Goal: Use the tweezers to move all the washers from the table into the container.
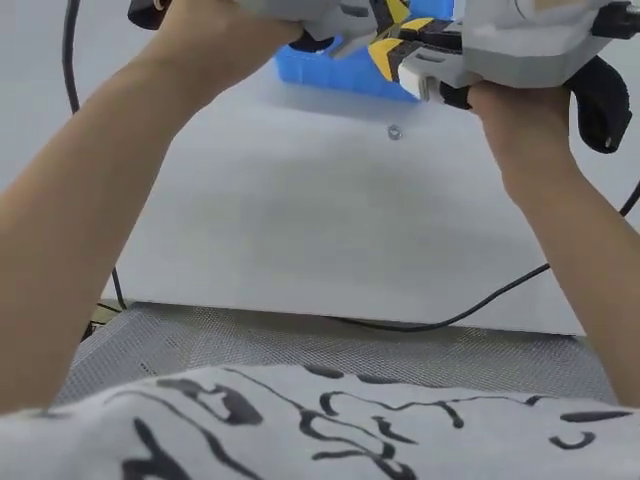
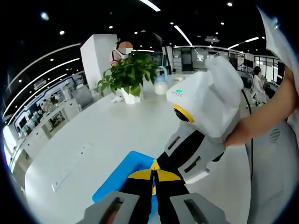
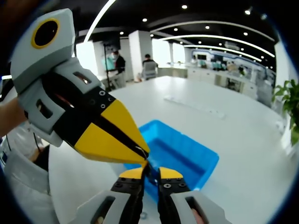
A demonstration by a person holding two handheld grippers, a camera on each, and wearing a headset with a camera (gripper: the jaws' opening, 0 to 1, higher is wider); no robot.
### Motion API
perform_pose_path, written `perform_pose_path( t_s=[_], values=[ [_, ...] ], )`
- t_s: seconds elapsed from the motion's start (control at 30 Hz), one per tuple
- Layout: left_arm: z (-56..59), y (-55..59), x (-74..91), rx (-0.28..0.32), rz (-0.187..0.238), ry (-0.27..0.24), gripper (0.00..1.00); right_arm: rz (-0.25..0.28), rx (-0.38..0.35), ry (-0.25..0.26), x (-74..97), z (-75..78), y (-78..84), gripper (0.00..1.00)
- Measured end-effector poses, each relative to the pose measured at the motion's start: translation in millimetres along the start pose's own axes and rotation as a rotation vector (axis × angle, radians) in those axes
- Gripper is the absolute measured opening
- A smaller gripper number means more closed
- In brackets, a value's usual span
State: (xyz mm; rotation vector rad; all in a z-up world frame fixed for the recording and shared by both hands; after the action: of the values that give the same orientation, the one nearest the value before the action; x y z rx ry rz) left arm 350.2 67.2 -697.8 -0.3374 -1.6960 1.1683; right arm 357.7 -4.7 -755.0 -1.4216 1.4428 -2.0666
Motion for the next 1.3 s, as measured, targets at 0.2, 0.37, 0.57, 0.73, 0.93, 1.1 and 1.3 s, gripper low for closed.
perform_pose_path(
  t_s=[0.2, 0.37, 0.57, 0.73, 0.93, 1.1, 1.3],
  values=[
    [2.7, -3.7, 7.0, -0.018, 0.020, -0.014, 0.00, 0.047, -0.022, 0.014, 10.7, -0.8, -5.0, 0.08],
    [13.7, -10.3, 15.3, -0.050, 0.026, -0.016, 0.00, 0.065, -0.004, 0.020, 21.2, -4.5, -8.2, 0.08],
    [24.9, -18.4, 26.8, -0.073, 0.043, -0.017, 0.00, 0.087, 0.016, 0.033, 35.3, -9.3, -12.1, 0.09],
    [31.0, -21.1, 31.9, -0.062, 0.057, -0.016, 0.00, 0.094, 0.028, 0.041, 42.7, -14.1, -12.2, 0.09],
    [33.5, -14.8, 26.7, -0.076, 0.029, 0.007, 0.00, 0.076, 0.027, 0.027, 43.5, -21.6, -2.6, 0.08],
    [37.8, -10.9, 26.5, -0.067, 0.017, 0.025, 0.00, 0.054, 0.021, 0.014, 40.6, -23.5, 8.2, 0.08],
    [45.3, -3.1, 19.9, -0.060, -0.003, 0.038, 0.00, 0.038, 0.008, 0.000, 41.0, -26.8, 11.4, 0.08]
  ],
)
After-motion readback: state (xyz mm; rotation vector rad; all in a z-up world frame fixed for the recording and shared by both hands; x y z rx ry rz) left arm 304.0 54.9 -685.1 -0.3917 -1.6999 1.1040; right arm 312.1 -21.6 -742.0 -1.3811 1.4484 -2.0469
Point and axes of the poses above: the centre of the closed fingertips' face, and the gripper's own axes: x roughly backward along the fingers, z roughly to its right, y roughly out of its underside, the point moved 7 cm from there along x, roughly backward along the fingers, and after that the axes turned 9 degrees about x, right-handed, at the moved point
